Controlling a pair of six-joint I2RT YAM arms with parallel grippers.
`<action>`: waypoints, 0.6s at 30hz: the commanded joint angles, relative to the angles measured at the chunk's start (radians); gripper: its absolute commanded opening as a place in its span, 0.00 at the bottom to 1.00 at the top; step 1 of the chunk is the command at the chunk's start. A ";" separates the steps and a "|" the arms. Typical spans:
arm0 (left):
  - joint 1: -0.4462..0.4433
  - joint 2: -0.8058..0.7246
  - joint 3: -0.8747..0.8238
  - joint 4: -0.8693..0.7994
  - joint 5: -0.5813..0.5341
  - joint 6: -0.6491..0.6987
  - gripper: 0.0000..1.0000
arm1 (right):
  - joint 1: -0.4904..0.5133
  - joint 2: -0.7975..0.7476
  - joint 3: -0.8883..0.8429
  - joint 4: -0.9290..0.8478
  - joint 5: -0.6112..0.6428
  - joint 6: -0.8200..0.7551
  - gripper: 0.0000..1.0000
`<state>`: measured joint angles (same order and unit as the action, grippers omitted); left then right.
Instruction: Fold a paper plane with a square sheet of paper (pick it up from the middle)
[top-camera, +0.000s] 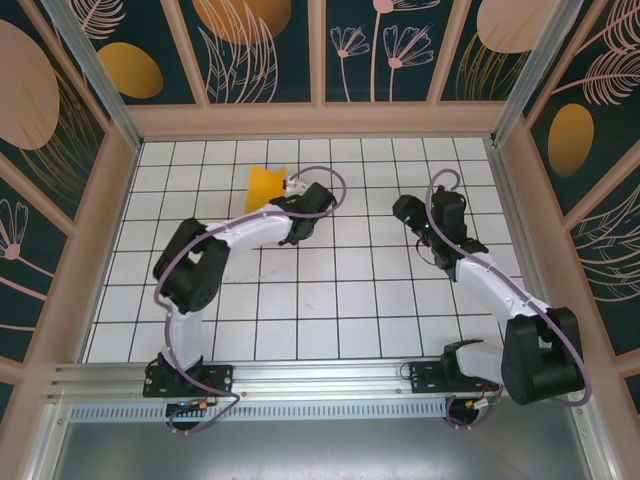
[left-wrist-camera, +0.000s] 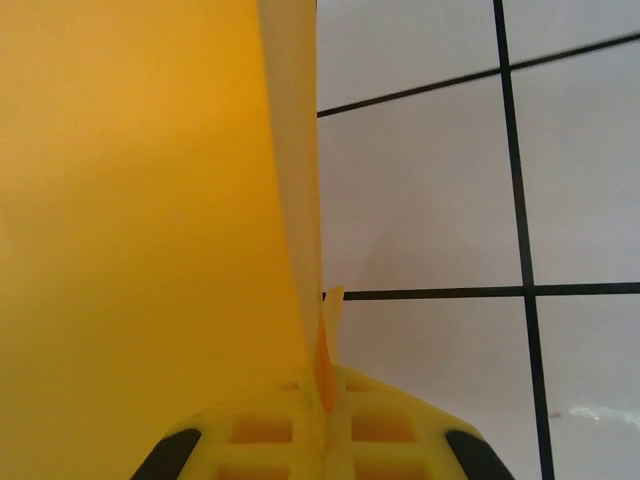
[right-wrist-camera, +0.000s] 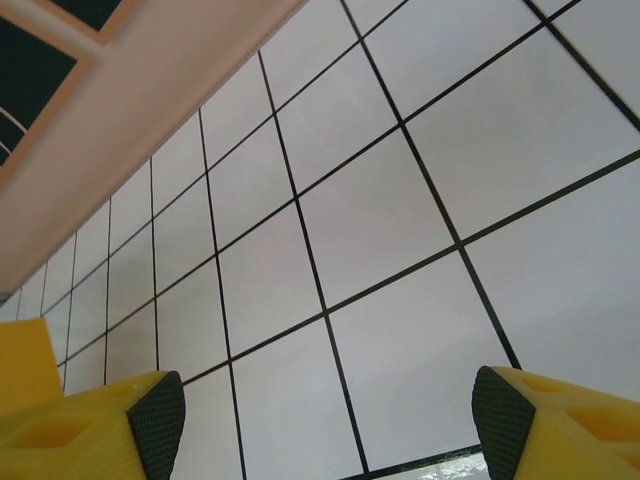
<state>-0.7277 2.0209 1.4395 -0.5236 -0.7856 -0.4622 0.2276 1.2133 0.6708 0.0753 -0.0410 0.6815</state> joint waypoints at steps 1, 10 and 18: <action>-0.031 0.074 0.069 -0.061 -0.113 0.020 0.00 | -0.022 -0.041 -0.028 -0.025 0.021 0.046 0.78; -0.095 0.170 0.136 -0.034 0.037 -0.013 0.06 | -0.066 -0.016 -0.042 -0.033 -0.014 0.061 0.77; -0.107 0.103 0.106 0.029 0.253 -0.042 0.26 | -0.068 0.024 -0.035 -0.016 -0.062 0.047 0.77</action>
<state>-0.8326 2.1742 1.5455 -0.5228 -0.6376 -0.4862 0.1642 1.2175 0.6388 0.0483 -0.0669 0.7238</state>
